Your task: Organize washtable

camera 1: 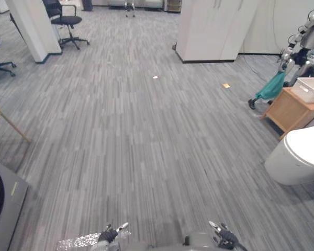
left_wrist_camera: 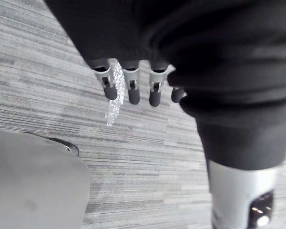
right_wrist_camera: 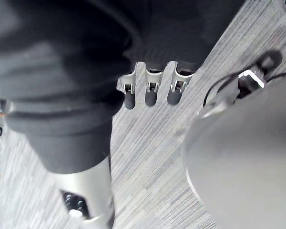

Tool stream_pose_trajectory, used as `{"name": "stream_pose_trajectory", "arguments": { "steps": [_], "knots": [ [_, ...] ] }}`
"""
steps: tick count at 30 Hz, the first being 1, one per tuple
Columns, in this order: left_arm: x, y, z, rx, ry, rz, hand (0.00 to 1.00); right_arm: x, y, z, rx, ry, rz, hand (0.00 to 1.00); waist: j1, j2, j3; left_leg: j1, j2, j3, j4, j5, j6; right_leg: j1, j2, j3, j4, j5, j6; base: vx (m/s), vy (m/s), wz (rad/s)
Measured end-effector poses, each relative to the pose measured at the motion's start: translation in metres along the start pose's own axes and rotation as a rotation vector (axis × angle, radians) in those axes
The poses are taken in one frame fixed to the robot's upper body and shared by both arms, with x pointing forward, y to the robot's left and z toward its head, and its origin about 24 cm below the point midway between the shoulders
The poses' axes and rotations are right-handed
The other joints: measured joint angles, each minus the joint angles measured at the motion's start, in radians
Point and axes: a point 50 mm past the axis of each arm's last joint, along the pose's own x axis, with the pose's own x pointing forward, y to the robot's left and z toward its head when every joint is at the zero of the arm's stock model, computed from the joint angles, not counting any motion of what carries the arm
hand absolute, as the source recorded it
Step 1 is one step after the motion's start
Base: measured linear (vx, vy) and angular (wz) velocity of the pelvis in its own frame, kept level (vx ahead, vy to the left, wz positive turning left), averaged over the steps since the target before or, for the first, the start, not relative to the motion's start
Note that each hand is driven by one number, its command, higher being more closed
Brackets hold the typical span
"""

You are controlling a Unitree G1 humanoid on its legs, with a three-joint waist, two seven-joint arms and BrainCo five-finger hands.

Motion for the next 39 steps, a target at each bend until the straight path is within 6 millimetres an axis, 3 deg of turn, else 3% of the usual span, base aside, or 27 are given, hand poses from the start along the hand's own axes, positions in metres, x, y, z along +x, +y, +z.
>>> {"name": "stream_pose_trajectory", "arguments": {
  "steps": [3,7,8,9,10,11,12,13,14,15,16,17,18,20,21,22,24,29,31,32,33,35,38,39],
  "knots": [
    [0.0,-0.005,0.001,0.032,-0.005,-0.016,0.0,-0.002,-0.005,-0.005,0.028,0.012,-0.018,0.0,-0.004,0.005,-0.017,-0.016,-0.002,-0.043,-0.008,-0.001,-0.007,0.078,0.014,-0.022,-0.291,0.011,-0.022,0.08,-0.096,0.52],
    [-0.003,-0.005,-0.013,0.022,0.028,-0.012,0.0,-0.004,-0.014,-0.013,0.044,0.046,-0.053,0.0,0.004,0.025,-0.081,0.003,0.029,-0.088,0.004,-0.027,-0.057,0.152,0.05,-0.064,-0.414,0.074,-0.033,0.21,-0.152,0.36],
    [-0.005,-0.005,-0.018,0.018,0.04,-0.013,0.0,-0.003,-0.014,-0.011,0.058,0.04,-0.057,0.0,0.008,0.034,-0.086,-0.008,0.04,-0.094,0.049,-0.048,-0.093,0.168,0.059,-0.075,-0.43,0.073,-0.036,0.22,-0.118,0.12],
    [-0.005,-0.009,-0.017,0.006,0.037,-0.019,0.0,-0.003,-0.015,-0.007,0.048,0.027,-0.056,0.0,0.006,0.052,-0.089,-0.067,0.054,-0.09,0.186,-0.079,-0.155,0.189,0.077,-0.082,-0.447,0.071,-0.04,0.24,-0.107,0.07],
    [-0.005,-0.01,-0.017,-0.005,0.036,-0.02,0.0,-0.002,-0.016,-0.004,0.033,0.019,-0.054,0.0,0.011,0.064,-0.086,-0.107,0.063,-0.082,0.284,-0.081,-0.174,0.202,0.09,-0.082,-0.45,0.067,-0.046,0.31,-0.098,0.01],
    [-0.004,-0.014,-0.015,-0.025,0.031,-0.025,0.0,-0.001,-0.016,0.001,0.007,0.004,-0.047,0.0,0.02,0.085,-0.071,-0.174,0.077,-0.075,0.474,-0.043,-0.239,0.241,0.111,-0.086,-0.454,0.06,-0.055,0.26,-0.034,-0.06],
    [-0.003,-0.016,-0.012,-0.033,0.025,-0.029,0.0,-0.002,-0.017,0.003,-0.006,-0.002,-0.047,0.0,0.026,0.096,-0.061,-0.215,0.09,-0.067,0.592,0.017,-0.282,0.276,0.125,-0.084,-0.457,0.058,-0.057,0.28,0.005,-0.16],
    [-0.003,-0.015,-0.01,-0.058,0.017,-0.025,0.0,-0.002,-0.016,0.001,-0.021,0.003,-0.041,0.0,0.044,0.093,-0.051,-0.261,0.1,-0.025,0.708,0.142,-0.282,0.318,0.121,-0.074,-0.463,0.051,-0.066,0.17,0.022,-0.23],
    [-0.003,-0.014,-0.009,-0.069,0.012,-0.021,0.0,-0.002,-0.014,0.0,-0.033,0.009,-0.032,0.0,0.052,0.071,-0.049,-0.281,0.108,0.001,0.757,0.169,-0.275,0.34,0.109,-0.066,-0.475,0.048,-0.069,0.18,0.09,-0.38],
    [-0.002,-0.011,-0.003,-0.075,-0.012,-0.012,0.0,0.0,-0.007,0.002,-0.055,0.005,-0.01,0.0,0.055,0.073,-0.045,-0.328,0.159,0.037,0.792,0.121,-0.203,0.374,0.1,-0.05,-0.51,0.046,-0.069,0.11,0.092,-0.33],
    [-0.002,-0.011,-0.002,-0.081,-0.016,-0.011,0.0,0.001,-0.004,0.004,-0.055,-0.001,-0.004,0.0,0.054,0.073,-0.045,-0.342,0.187,0.046,0.769,0.101,-0.179,0.379,0.096,-0.048,-0.518,0.046,-0.068,0.15,0.143,-0.33],
    [-0.001,-0.009,0.001,-0.089,-0.028,-0.006,0.0,0.001,0.0,0.005,-0.053,-0.004,0.004,0.0,0.053,0.058,-0.049,-0.347,0.244,0.076,0.65,0.082,-0.153,0.39,0.082,-0.045,-0.532,0.046,-0.064,0.08,0.108,-0.16],
    [-0.001,-0.008,0.001,-0.095,-0.03,-0.003,0.0,0.001,0.0,0.005,-0.053,-0.004,0.006,0.0,0.053,0.059,-0.047,-0.343,0.268,0.094,0.568,0.081,-0.151,0.394,0.071,-0.045,-0.538,0.045,-0.057,0.15,0.175,-0.07],
    [-0.002,-0.008,-0.004,-0.105,-0.017,0.0,0.0,0.001,-0.003,0.006,-0.057,-0.01,-0.001,0.0,0.052,0.068,-0.049,-0.263,0.296,0.097,0.145,0.111,-0.18,0.41,0.031,-0.046,-0.556,0.025,-0.01,0.23,0.26,0.17],
    [-0.002,-0.007,-0.005,-0.11,-0.01,0.003,0.0,0.001,-0.006,0.006,-0.055,-0.005,-0.011,0.0,0.049,0.058,-0.051,-0.246,0.264,0.102,0.099,0.181,-0.19,0.42,0.006,-0.046,-0.56,0.012,0.01,0.24,0.263,0.42],
    [-0.002,0.001,-0.004,-0.103,-0.01,0.025,0.0,0.0,-0.003,-0.005,-0.047,0.032,-0.008,0.0,0.05,0.022,-0.053,-0.224,0.211,0.11,0.039,0.185,-0.182,0.414,-0.037,-0.043,-0.557,0.026,-0.005,0.17,0.19,0.44],
    [-0.002,0.004,-0.004,-0.132,-0.011,0.039,0.0,-0.001,-0.003,-0.009,-0.044,0.049,-0.012,0.0,0.055,0.007,-0.061,-0.213,0.183,0.131,0.005,0.181,-0.173,0.401,-0.068,-0.027,-0.547,0.081,-0.007,0.24,0.283,0.22],
    [-0.002,0.004,-0.01,-0.088,0.017,0.028,0.0,-0.003,-0.01,-0.019,-0.001,0.087,-0.041,0.0,0.053,0.004,-0.103,-0.141,0.106,0.148,-0.112,0.179,-0.145,0.359,-0.131,0.008,-0.496,0.182,0.023,0.2,0.238,-0.1],
    [-0.002,0.001,-0.009,-0.042,0.015,0.01,0.0,-0.003,-0.011,-0.018,-0.006,0.088,-0.043,0.0,0.053,0.004,-0.104,-0.126,0.076,0.16,-0.116,0.165,-0.12,0.335,-0.159,0.027,-0.438,0.188,0.031,0.23,0.335,-0.04],
    [-0.002,-0.009,-0.01,0.033,0.017,-0.035,0.0,-0.002,-0.016,-0.007,-0.017,0.06,-0.043,0.0,0.044,0.028,-0.104,-0.111,0.027,0.152,-0.109,0.123,-0.056,0.16,-0.162,0.078,-0.077,0.197,0.021,0.31,0.426,0.26],
    [-0.003,-0.01,-0.01,0.059,0.018,-0.044,0.0,-0.002,-0.018,-0.006,-0.02,0.057,-0.041,0.0,0.044,0.046,-0.1,-0.094,0.027,0.134,-0.108,0.12,-0.051,0.146,-0.118,0.09,-0.016,0.15,0.032,0.32,0.403,0.45],
    [-0.002,-0.007,-0.01,0.058,0.018,-0.038,0.0,-0.001,-0.016,-0.006,-0.021,0.058,-0.034,0.0,0.05,0.039,-0.099,-0.059,0.021,0.124,-0.105,0.129,-0.019,0.143,-0.056,0.076,-0.004,0.091,0.043,0.19,0.073,0.44],
    [-0.003,-0.007,-0.014,-0.039,0.032,-0.016,0.0,0.001,-0.007,0.003,-0.014,0.009,-0.006,0.0,0.051,0.047,-0.091,-0.009,0.034,0.1,-0.104,0.1,0.012,0.134,0.045,0.062,-0.058,-0.003,0.011,0.15,0.013,0.15],
    [-0.003,-0.008,-0.015,-0.042,0.032,-0.018,0.0,0.002,-0.003,0.005,-0.022,0.0,0.005,0.0,0.055,0.05,-0.09,0.002,0.046,0.1,-0.111,0.09,0.006,0.111,0.065,0.038,-0.095,-0.021,0.01,0.08,-0.038,-0.18]
  ]
}}
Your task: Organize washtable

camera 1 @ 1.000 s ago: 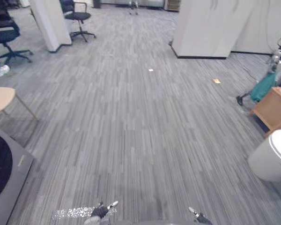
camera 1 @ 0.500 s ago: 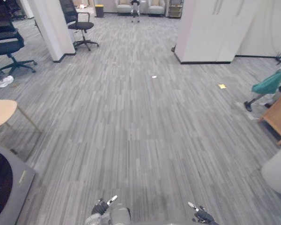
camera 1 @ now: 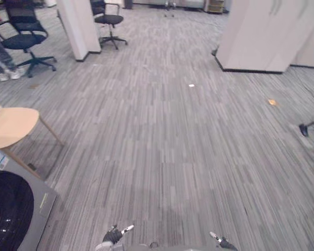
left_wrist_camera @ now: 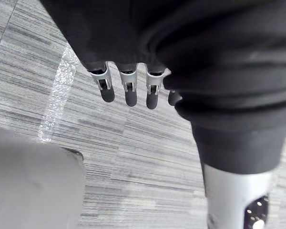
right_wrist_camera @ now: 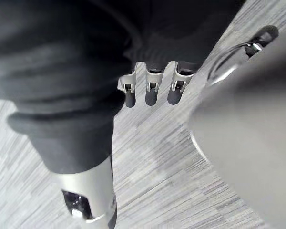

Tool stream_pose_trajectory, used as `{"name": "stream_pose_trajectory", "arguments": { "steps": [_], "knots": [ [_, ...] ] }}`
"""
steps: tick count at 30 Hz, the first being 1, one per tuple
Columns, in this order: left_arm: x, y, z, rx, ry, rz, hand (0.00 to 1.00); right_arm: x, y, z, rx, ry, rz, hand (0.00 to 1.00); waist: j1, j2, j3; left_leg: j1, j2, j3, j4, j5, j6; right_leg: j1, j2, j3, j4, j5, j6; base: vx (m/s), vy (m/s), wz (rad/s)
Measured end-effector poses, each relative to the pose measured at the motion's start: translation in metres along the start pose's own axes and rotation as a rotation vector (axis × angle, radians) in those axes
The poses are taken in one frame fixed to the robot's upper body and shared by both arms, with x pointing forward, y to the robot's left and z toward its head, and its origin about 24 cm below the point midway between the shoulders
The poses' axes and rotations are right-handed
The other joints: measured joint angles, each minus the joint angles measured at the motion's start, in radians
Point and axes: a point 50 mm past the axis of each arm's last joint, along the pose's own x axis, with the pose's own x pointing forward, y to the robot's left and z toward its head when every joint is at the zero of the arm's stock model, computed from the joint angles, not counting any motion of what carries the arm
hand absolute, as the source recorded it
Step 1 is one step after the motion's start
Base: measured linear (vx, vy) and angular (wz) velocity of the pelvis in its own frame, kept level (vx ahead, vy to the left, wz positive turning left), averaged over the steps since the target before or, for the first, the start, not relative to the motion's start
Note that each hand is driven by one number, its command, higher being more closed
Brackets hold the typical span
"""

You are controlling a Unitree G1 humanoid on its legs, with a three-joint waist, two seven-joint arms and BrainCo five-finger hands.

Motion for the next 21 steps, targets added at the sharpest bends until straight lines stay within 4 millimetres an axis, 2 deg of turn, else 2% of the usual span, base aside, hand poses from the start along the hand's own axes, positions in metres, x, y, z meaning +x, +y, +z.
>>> {"name": "stream_pose_trajectory", "arguments": {
  "steps": [2,3,4,5,16,21],
  "knots": [
    [0.0,0.0,-0.005,0.003,0.023,-0.002,0.0,0.001,0.005,0.003,-0.017,-0.008,0.017,0.0,-0.006,0.005,0.001,0.01,0.026,0.008,-0.001,-0.005,-0.012,-0.037,0.01,-0.067,-0.109,0.0,-0.014,0.05,-0.037,-0.18],
    [0.0,0.002,-0.004,-0.001,0.021,-0.003,0.0,0.0,0.004,0.0,-0.027,0.0,0.013,0.0,-0.006,-0.002,0.003,0.019,0.029,0.011,0.004,-0.019,-0.033,-0.037,-0.001,-0.084,-0.21,0.044,-0.063,0.08,-0.073,-0.02],
    [0.0,0.004,-0.002,0.002,0.015,0.002,0.0,-0.001,0.003,-0.007,-0.038,0.014,0.016,0.0,-0.005,-0.021,0.005,0.044,0.018,0.011,0.005,-0.03,-0.044,-0.029,-0.026,-0.081,-0.253,0.109,-0.069,0.06,-0.067,0.0],
    [-0.002,0.001,-0.009,-0.003,0.017,-0.006,0.0,-0.008,-0.019,-0.023,0.012,0.056,-0.054,0.0,-0.003,-0.001,-0.005,0.12,-0.014,-0.035,-0.054,-0.05,-0.038,0.102,-0.04,-0.067,-0.48,0.198,0.006,0.06,-0.061,0.04],
    [-0.002,0.001,-0.01,0.008,0.022,-0.008,0.0,-0.009,-0.021,-0.027,0.025,0.075,-0.065,0.0,-0.004,-0.005,-0.007,0.142,-0.013,-0.019,-0.096,-0.039,-0.037,0.089,-0.037,-0.045,-0.478,0.19,0.009,0.01,0.002,-0.05],
    [-0.002,0.001,-0.01,0.019,0.021,-0.009,0.0,-0.006,-0.015,-0.022,-0.035,0.088,-0.049,0.0,-0.005,-0.017,-0.014,0.133,-0.016,-0.018,-0.14,-0.021,-0.034,0.086,-0.033,-0.03,-0.505,0.205,0.005,0.06,0.01,-0.04]
  ]
}}
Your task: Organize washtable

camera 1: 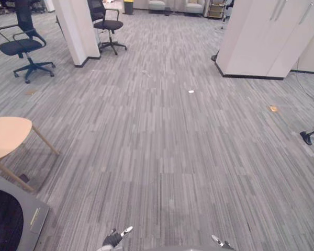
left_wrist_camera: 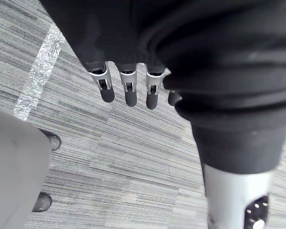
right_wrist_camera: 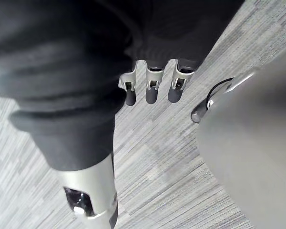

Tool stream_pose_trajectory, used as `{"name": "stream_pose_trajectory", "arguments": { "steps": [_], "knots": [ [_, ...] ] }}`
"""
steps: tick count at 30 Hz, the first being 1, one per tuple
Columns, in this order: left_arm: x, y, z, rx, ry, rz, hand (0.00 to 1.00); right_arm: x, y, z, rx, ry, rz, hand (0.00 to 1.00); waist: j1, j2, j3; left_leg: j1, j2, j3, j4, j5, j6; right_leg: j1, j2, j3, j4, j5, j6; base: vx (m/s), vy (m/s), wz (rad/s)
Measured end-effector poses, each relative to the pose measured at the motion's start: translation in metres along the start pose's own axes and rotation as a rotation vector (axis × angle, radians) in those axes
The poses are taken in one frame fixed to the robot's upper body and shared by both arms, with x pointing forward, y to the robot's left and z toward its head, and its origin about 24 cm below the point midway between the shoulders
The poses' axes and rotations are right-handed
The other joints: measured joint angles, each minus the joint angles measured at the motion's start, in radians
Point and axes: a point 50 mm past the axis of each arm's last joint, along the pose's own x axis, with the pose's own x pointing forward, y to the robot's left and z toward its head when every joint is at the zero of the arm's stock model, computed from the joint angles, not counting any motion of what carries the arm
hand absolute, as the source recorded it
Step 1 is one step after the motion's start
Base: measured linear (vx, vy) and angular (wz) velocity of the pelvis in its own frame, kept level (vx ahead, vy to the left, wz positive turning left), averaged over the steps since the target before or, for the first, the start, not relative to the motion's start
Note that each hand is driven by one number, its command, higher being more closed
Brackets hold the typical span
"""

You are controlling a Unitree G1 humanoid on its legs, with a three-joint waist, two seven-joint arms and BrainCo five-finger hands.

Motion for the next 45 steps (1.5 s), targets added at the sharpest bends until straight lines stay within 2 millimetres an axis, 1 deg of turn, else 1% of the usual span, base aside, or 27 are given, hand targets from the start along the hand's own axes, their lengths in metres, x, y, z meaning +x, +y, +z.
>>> {"name": "stream_pose_trajectory", "arguments": {
  "steps": [6,10,12,15,18,20,21,22,23,24,25,27,28,30,33,34,35,36,37,38,39,40,41,42,43,44,45],
  "knots": [
    [0.002,-0.002,0.007,0.006,-0.023,-0.001,0.0,0.002,0.007,0.007,-0.033,-0.011,0.023,0.0,0.003,-0.005,0.034,-0.001,-0.012,-0.058,0.027,-0.003,0.001,-0.016,-0.01,-0.007,0.084,-0.031,-0.013,0.04,0.025,0.19],
    [0.004,0.0,0.019,-0.063,-0.053,0.013,0.0,0.003,0.012,0.017,-0.007,-0.057,0.047,0.0,0.002,-0.011,0.101,0.051,-0.035,-0.091,0.072,-0.055,0.043,-0.192,-0.04,-0.008,0.55,-0.132,0.024,-0.04,0.074,0.31],
    [0.004,0.0,0.018,-0.084,-0.05,0.016,0.0,0.002,0.011,0.016,-0.002,-0.058,0.046,0.0,0.005,-0.013,0.102,0.081,-0.031,-0.096,0.069,-0.059,0.042,-0.255,-0.033,-0.011,0.602,-0.142,0.018,0.07,0.054,0.21],
    [0.004,-0.001,0.019,-0.082,-0.045,0.012,0.0,0.003,0.012,0.021,0.006,-0.075,0.049,0.0,0.001,-0.007,0.102,0.108,-0.011,-0.123,0.043,-0.083,0.009,-0.355,-0.031,-0.102,0.477,-0.129,0.013,0.2,0.003,0.25],
    [0.004,-0.003,0.02,-0.082,-0.051,0.007,0.0,0.002,0.011,0.02,0.038,-0.077,0.037,0.0,-0.001,-0.008,0.102,0.171,0.013,-0.172,0.003,-0.116,-0.035,-0.366,-0.033,-0.154,0.268,-0.054,-0.016,0.32,-0.104,0.4],
    [0.004,-0.008,0.024,-0.085,-0.068,-0.006,0.0,0.002,0.011,0.02,0.058,-0.082,0.035,0.0,-0.011,-0.007,0.099,0.209,0.032,-0.211,-0.004,-0.157,-0.053,-0.372,-0.036,-0.175,0.247,-0.018,-0.038,0.44,-0.21,0.64],
    [0.004,-0.011,0.022,-0.083,-0.061,-0.013,0.0,0.002,0.01,0.023,0.069,-0.093,0.031,0.0,-0.03,0.014,0.078,0.222,0.08,-0.236,-0.008,-0.183,-0.086,-0.37,-0.016,-0.197,0.249,0.002,-0.068,0.57,-0.269,0.77],
    [0.003,-0.01,0.017,-0.076,-0.047,-0.011,0.0,0.002,0.008,0.021,0.073,-0.085,0.023,0.0,-0.043,0.018,0.045,0.214,0.109,-0.246,0.039,-0.189,-0.102,-0.365,0.011,-0.204,0.239,0.09,-0.095,0.63,-0.276,0.63],
    [0.003,-0.008,0.015,-0.063,-0.039,-0.009,0.0,0.002,0.009,0.02,0.069,-0.079,0.025,0.0,-0.038,0.027,0.031,0.193,0.126,-0.251,0.084,-0.186,-0.106,-0.367,0.023,-0.217,0.265,0.071,-0.079,0.87,-0.331,0.33],
    [0.003,-0.013,0.014,-0.035,-0.03,-0.028,0.0,0.003,0.008,0.022,0.065,-0.08,0.023,0.0,-0.039,0.035,0.029,0.137,0.12,-0.262,0.221,-0.142,-0.161,-0.359,0.038,-0.225,0.306,0.05,-0.101,0.74,-0.276,0.12],
    [0.005,-0.018,0.019,-0.044,-0.041,-0.041,0.0,0.003,0.007,0.027,0.059,-0.095,0.022,0.0,-0.042,0.027,0.045,0.083,0.097,-0.27,0.391,-0.066,-0.174,-0.347,0.05,-0.231,0.361,0.031,-0.123,0.79,-0.351,0.01],
    [0.003,-0.016,0.011,-0.055,-0.021,-0.032,0.0,0.002,0.006,0.032,0.025,-0.119,0.03,0.0,-0.02,0.065,0.049,-0.068,0.074,-0.245,0.818,0.181,-0.172,-0.19,0.119,-0.159,0.177,0.032,-0.147,0.47,-0.22,-0.77],
    [0.003,-0.015,0.014,-0.048,-0.037,-0.032,0.0,0.003,0.004,0.041,-0.008,-0.139,0.03,0.0,0.019,0.107,0.066,-0.156,0.093,-0.217,1.029,0.124,-0.114,-0.11,0.184,-0.098,0.137,0.031,-0.16,0.54,-0.123,-1.52],
    [0.003,-0.009,0.017,-0.03,-0.046,-0.02,0.0,0.005,0.019,0.048,0.007,-0.152,0.062,0.0,0.03,0.084,0.089,-0.298,0.076,-0.19,1.131,0.051,-0.085,-0.018,0.201,-0.029,0.11,0.013,-0.187,0.59,-0.108,-1.21],
    [0.003,-0.005,0.033,-0.009,-0.12,-0.02,0.0,0.006,0.036,0.051,0.021,-0.161,0.09,0.0,0.059,0.055,0.107,-0.481,0.061,-0.162,0.908,-0.008,-0.12,0.101,0.191,0.078,0.042,-0.033,-0.21,0.58,-0.043,-0.92],
    [0.003,-0.006,0.032,-0.017,-0.125,-0.02,0.0,0.007,0.041,0.052,0.01,-0.162,0.103,0.0,0.06,0.067,0.108,-0.52,0.077,-0.118,0.718,-0.005,-0.12,0.142,0.193,0.107,0.017,-0.084,-0.201,0.53,0.072,-0.72],
    [0.002,-0.008,0.027,-0.031,-0.114,-0.014,0.0,0.006,0.036,0.051,0.004,-0.16,0.093,0.0,0.056,0.088,0.103,-0.521,0.086,-0.045,0.442,0.029,-0.151,0.173,0.2,0.124,-0.001,-0.117,-0.211,0.53,0.095,-0.53],
    [0.002,-0.008,0.025,-0.033,-0.108,-0.009,0.0,0.006,0.033,0.049,0.005,-0.154,0.086,0.0,0.06,0.097,0.097,-0.519,0.088,-0.02,0.308,0.06,-0.178,0.187,0.204,0.134,-0.01,-0.131,-0.211,0.55,0.143,-0.39],
    [0.002,-0.012,0.025,-0.025,-0.111,-0.018,0.0,0.006,0.027,0.051,0.001,-0.153,0.069,0.0,0.069,0.128,0.094,-0.535,0.086,0.004,0.194,0.092,-0.225,0.219,0.225,0.161,-0.025,-0.153,-0.217,0.47,0.143,-0.43],
    [0.001,-0.01,0.023,-0.026,-0.105,-0.012,0.0,0.007,0.025,0.05,0.005,-0.143,0.062,0.0,0.079,0.128,0.091,-0.541,0.08,-0.002,0.193,0.125,-0.178,0.233,0.224,0.17,-0.021,-0.17,-0.209,0.66,0.177,-0.67],
    [0.0,0.004,0.016,-0.016,-0.088,0.022,0.0,0.006,0.026,0.037,0.021,-0.103,0.058,0.0,0.091,0.079,0.063,-0.515,0.051,0.022,0.204,0.189,-0.078,0.258,0.181,0.198,0.007,-0.215,-0.203,0.73,0.129,-0.88],
    [-0.004,0.017,0.006,-0.035,-0.063,0.059,0.0,0.006,0.03,0.031,0.003,-0.09,0.07,0.0,0.099,0.03,0.058,-0.47,0.048,0.099,0.205,0.215,-0.041,0.256,0.146,0.218,0.105,-0.248,-0.154,0.75,0.103,-0.89],
    [-0.004,0.021,0.005,-0.047,-0.063,0.074,0.0,0.005,0.03,0.028,-0.001,-0.085,0.07,0.0,0.104,0.007,0.056,-0.45,0.036,0.118,0.209,0.204,-0.021,0.234,0.135,0.218,0.198,-0.261,-0.126,0.72,0.095,-0.74],
    [-0.004,0.026,0.008,-0.027,-0.07,0.083,0.0,0.004,0.028,0.022,-0.004,-0.075,0.069,0.0,0.107,-0.026,0.049,-0.404,0.008,0.133,0.201,0.163,0.009,0.138,0.127,0.199,0.452,-0.239,-0.008,0.67,0.165,-0.14],
    [-0.003,0.026,0.014,0.005,-0.084,0.072,0.0,0.003,0.021,0.015,0.016,-0.062,0.051,0.0,0.095,-0.037,0.049,-0.354,-0.02,0.112,0.198,0.122,0.02,0.045,0.128,0.182,0.692,-0.132,0.185,0.66,0.177,0.22],
    [-0.002,0.024,0.019,0.03,-0.096,0.061,0.0,0.002,0.017,0.015,0.023,-0.066,0.042,0.0,0.08,-0.04,0.049,-0.326,-0.035,0.099,0.203,0.1,0.025,0.004,0.128,0.178,0.809,-0.065,0.222,0.67,0.172,0.63],
    [-0.001,0.017,0.028,0.062,-0.123,0.036,0.0,0.001,0.01,0.018,0.006,-0.085,0.032,0.0,0.064,-0.033,0.054,-0.265,-0.052,0.086,0.216,0.058,0.023,-0.067,0.111,0.152,0.997,-0.013,0.224,0.66,0.131,0.73]
  ]
}}
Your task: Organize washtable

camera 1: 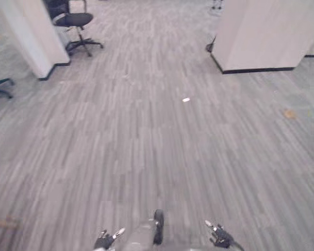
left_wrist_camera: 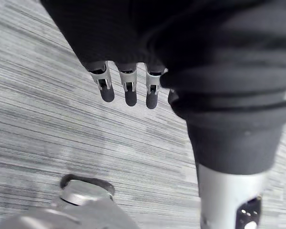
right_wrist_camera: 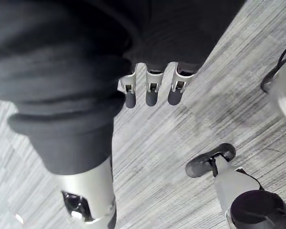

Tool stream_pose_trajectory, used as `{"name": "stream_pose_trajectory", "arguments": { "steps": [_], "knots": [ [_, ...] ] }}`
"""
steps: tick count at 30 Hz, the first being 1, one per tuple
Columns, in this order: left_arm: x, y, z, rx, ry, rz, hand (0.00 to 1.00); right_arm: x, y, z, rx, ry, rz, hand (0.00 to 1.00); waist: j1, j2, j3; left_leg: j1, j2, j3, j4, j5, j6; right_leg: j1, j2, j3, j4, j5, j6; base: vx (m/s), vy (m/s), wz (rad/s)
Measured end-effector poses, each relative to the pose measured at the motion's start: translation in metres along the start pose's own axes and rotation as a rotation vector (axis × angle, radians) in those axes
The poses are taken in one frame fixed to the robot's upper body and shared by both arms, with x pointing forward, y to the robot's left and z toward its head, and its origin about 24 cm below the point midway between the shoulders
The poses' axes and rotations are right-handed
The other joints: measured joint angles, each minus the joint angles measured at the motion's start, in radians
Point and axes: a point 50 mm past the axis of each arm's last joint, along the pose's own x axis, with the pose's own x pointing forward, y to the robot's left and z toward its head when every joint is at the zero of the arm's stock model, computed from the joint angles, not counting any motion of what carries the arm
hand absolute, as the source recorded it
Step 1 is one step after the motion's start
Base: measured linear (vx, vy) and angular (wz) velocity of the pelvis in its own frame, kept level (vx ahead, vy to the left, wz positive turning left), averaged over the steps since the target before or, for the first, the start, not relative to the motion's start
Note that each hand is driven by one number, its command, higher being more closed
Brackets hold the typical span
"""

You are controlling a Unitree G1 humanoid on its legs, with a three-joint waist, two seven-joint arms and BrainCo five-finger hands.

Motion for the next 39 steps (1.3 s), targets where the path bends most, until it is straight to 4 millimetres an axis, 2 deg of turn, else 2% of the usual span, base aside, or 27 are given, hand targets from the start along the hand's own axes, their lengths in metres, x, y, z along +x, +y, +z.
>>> {"name": "stream_pose_trajectory", "arguments": {
  "steps": [2,3,4,6,8,10,11,13,14,16,17,19,22,23,24,25,26,27,28,29,30,32,33,34,36,38,39],
  "knots": [
    [0.003,-0.024,0.01,0.023,-0.025,-0.072,0.0,-0.002,-0.007,0.005,-0.012,-0.029,0.003,0.0,-0.014,0.035,0.019,0.122,-0.013,-0.061,-0.02,-0.042,0.011,-0.084,-0.033,-0.056,0.137,-0.013,-0.017,0.68,0.116,0.65],
    [0.003,-0.039,0.013,0.03,-0.037,-0.112,0.0,-0.003,-0.008,0.004,-0.009,-0.032,0.002,0.0,-0.018,0.049,0.02,0.175,-0.011,-0.089,-0.052,-0.048,0.007,-0.142,-0.049,-0.078,0.129,-0.048,-0.064,0.66,0.077,0.64],
    [0.004,-0.058,0.025,0.02,-0.068,-0.159,0.0,-0.003,-0.008,0.008,-0.009,-0.055,0.007,0.0,-0.032,0.065,0.025,0.242,0.005,-0.133,-0.089,-0.073,0.01,-0.236,-0.067,-0.108,0.019,-0.111,-0.153,0.51,0.035,0.61],
    [0.003,-0.071,0.029,0.006,-0.075,-0.188,0.0,-0.003,-0.005,0.012,0.004,-0.073,0.015,0.0,-0.047,0.077,0.034,0.294,0.025,-0.169,-0.102,-0.12,0.01,-0.294,-0.073,-0.118,-0.207,-0.129,-0.178,0.43,-0.016,0.54],
    [0.002,-0.076,0.025,-0.007,-0.064,-0.198,0.0,-0.003,0.0,0.006,0.018,-0.061,0.022,0.0,-0.065,0.045,0.031,0.391,0.047,-0.227,-0.102,-0.216,0.005,-0.258,-0.101,-0.117,-0.81,-0.015,-0.164,0.57,-0.119,0.61],
    [0.002,-0.075,0.023,-0.023,-0.053,-0.188,0.0,-0.002,0.0,0.004,0.021,-0.047,0.018,0.0,-0.068,0.026,0.024,0.439,0.051,-0.261,-0.103,-0.269,0.002,-0.278,-0.129,-0.116,-0.903,0.03,-0.183,0.73,-0.27,0.66],
    [-0.001,-0.072,0.009,-0.048,-0.013,-0.169,0.0,-0.002,-0.003,0.008,0.004,-0.051,0.014,0.0,-0.088,0.068,-0.01,0.485,0.111,-0.303,-0.091,-0.308,-0.035,-0.278,-0.098,-0.16,-0.853,0.107,-0.209,0.89,-0.353,0.85],
    [0.0,-0.063,0.001,-0.073,0.023,-0.137,0.0,-0.001,-0.005,0.003,0.001,-0.027,-0.003,0.0,-0.104,0.081,-0.035,0.438,0.132,-0.342,0.059,-0.309,-0.049,-0.258,-0.063,-0.172,-0.851,0.21,-0.236,0.67,-0.256,0.5],
    [0.0,-0.058,-0.002,-0.101,0.037,-0.112,0.0,0.0,-0.01,0.011,0.0,-0.038,-0.023,0.0,-0.092,0.116,-0.055,0.353,0.151,-0.374,0.266,-0.25,-0.128,-0.231,-0.026,-0.195,-0.846,0.178,-0.268,0.81,-0.267,0.05],
    [0.0,-0.054,-0.004,-0.116,0.048,-0.097,0.0,0.0,-0.013,0.016,0.006,-0.051,-0.034,0.0,-0.078,0.13,-0.049,0.219,0.11,-0.378,0.554,0.067,-0.222,-0.159,-0.004,-0.182,-0.88,0.146,-0.305,0.9,-0.249,-0.21],
    [0.0,-0.047,-0.007,-0.102,0.062,-0.084,0.0,0.0,-0.014,0.014,0.012,-0.039,-0.042,0.0,-0.057,0.136,-0.022,0.132,0.15,-0.3,0.765,0.071,-0.177,-0.034,0.022,-0.162,-0.942,0.127,-0.334,0.71,-0.167,-0.25],
    [0.001,-0.036,-0.009,-0.08,0.066,-0.063,0.0,0.002,-0.014,0.011,0.018,-0.014,-0.047,0.0,-0.043,0.12,0.01,0.057,0.174,-0.23,0.863,-0.012,-0.079,0.102,0.035,-0.131,-0.982,0.108,-0.363,0.6,-0.098,-0.28],
    [0.001,-0.021,-0.008,-0.069,0.05,-0.033,0.0,0.005,-0.004,0.019,0.025,-0.027,-0.029,0.0,-0.003,0.105,0.025,-0.094,0.127,-0.18,0.666,-0.089,-0.118,0.207,0.025,-0.034,-0.988,0.015,-0.414,0.58,-0.014,-0.62],
    [0.001,-0.018,-0.008,-0.066,0.046,-0.026,0.0,0.006,-0.003,0.022,0.028,-0.035,-0.026,0.0,0.005,0.104,0.024,-0.125,0.122,-0.169,0.576,-0.09,-0.121,0.212,0.016,-0.005,-0.987,-0.037,-0.393,0.5,0.096,-0.79],
    [0.0,-0.017,-0.012,-0.067,0.06,-0.022,0.0,0.007,-0.001,0.029,0.028,-0.051,-0.019,0.0,0.009,0.139,0.026,-0.169,0.143,-0.158,0.346,-0.079,-0.125,0.223,0.033,0.009,-0.985,-0.07,-0.375,0.52,0.181,-0.6],
    [-0.005,-0.014,-0.024,-0.077,0.09,-0.011,0.0,0.007,-0.004,0.028,0.033,-0.049,-0.028,0.0,0.01,0.158,0.02,-0.169,0.151,-0.139,0.056,-0.022,-0.186,0.247,0.037,0.023,-1.006,-0.092,-0.374,0.42,0.159,-0.46],
    [-0.006,-0.014,-0.029,-0.08,0.102,-0.009,0.0,0.007,-0.005,0.029,0.034,-0.05,-0.032,0.0,0.012,0.17,0.022,-0.182,0.158,-0.129,-0.03,-0.004,-0.203,0.264,0.043,0.037,-1.017,-0.106,-0.375,0.55,0.232,-0.44],
    [-0.012,-0.012,-0.044,-0.083,0.148,0.001,0.0,0.006,-0.007,0.028,0.035,-0.046,-0.037,0.0,0.018,0.176,0.025,-0.211,0.166,-0.114,-0.041,0.037,-0.185,0.292,0.043,0.061,-1.019,-0.142,-0.377,0.55,0.217,-0.47],
    [-0.018,0.0,-0.059,-0.099,0.198,0.039,0.0,0.005,-0.005,0.017,0.043,-0.022,-0.034,0.0,0.023,0.136,0.005,-0.21,0.153,-0.072,-0.002,0.097,-0.106,0.31,0.003,0.08,-1.005,-0.194,-0.374,0.68,0.253,-0.55],
    [-0.022,0.007,-0.066,-0.113,0.216,0.062,0.0,0.004,-0.004,0.012,0.05,-0.012,-0.031,0.0,0.032,0.118,-0.016,-0.206,0.144,-0.024,0.004,0.109,-0.089,0.317,-0.025,0.093,-0.998,-0.218,-0.374,0.66,0.168,-0.62],
    [-0.026,0.015,-0.073,-0.145,0.234,0.098,0.0,0.002,-0.006,0.002,0.06,0.009,-0.038,0.0,0.048,0.062,-0.038,-0.178,0.119,0.043,0.003,0.121,-0.069,0.294,-0.061,0.1,-0.876,-0.261,-0.309,0.66,0.156,-0.51],
    [-0.025,0.021,-0.07,-0.147,0.224,0.114,0.0,0.0,-0.006,-0.004,0.094,0.016,-0.043,0.0,0.041,0.034,-0.036,-0.1,0.056,0.053,-0.018,0.084,-0.019,0.177,-0.07,0.097,-0.495,-0.241,-0.16,0.62,0.212,-0.02],
    [-0.022,0.021,-0.065,-0.124,0.211,0.103,0.0,-0.001,-0.007,-0.005,0.106,0.009,-0.047,0.0,0.032,0.028,-0.033,-0.061,0.03,0.039,-0.032,0.068,-0.007,0.136,-0.062,0.109,-0.353,-0.181,-0.056,0.57,0.266,0.99],
    [-0.015,0.018,-0.048,-0.039,0.164,0.062,0.0,-0.004,-0.017,-0.009,0.106,0.012,-0.065,0.0,-0.014,0.032,-0.023,0.031,-0.029,-0.027,-0.048,0.027,0.008,0.053,-0.044,0.098,-0.086,-0.026,0.001,0.7,0.28,1.21],
    [-0.008,0.008,-0.033,-0.024,0.119,0.03,0.0,-0.006,-0.022,-0.011,0.1,0.017,-0.064,0.0,-0.028,0.037,-0.017,0.124,-0.049,-0.074,-0.081,0.0,0.022,-0.026,-0.042,0.046,0.042,-0.032,-0.013,0.57,0.185,0.91],
    [-0.001,-0.009,-0.013,-0.015,0.069,-0.019,0.0,-0.006,-0.021,-0.006,0.102,-0.015,-0.055,0.0,-0.044,0.064,-0.008,0.251,-0.044,-0.141,-0.155,-0.027,0.029,-0.183,-0.044,-0.055,0.022,-0.112,-0.148,0.52,0.161,0.51],
    [0.001,-0.014,-0.007,-0.019,0.052,-0.031,0.0,-0.006,-0.02,-0.004,0.098,-0.025,-0.05,0.0,-0.05,0.067,-0.003,0.276,-0.042,-0.155,-0.163,-0.04,0.032,-0.218,-0.039,-0.069,-0.014,-0.129,-0.176,0.49,0.121,0.6]
  ]
}}
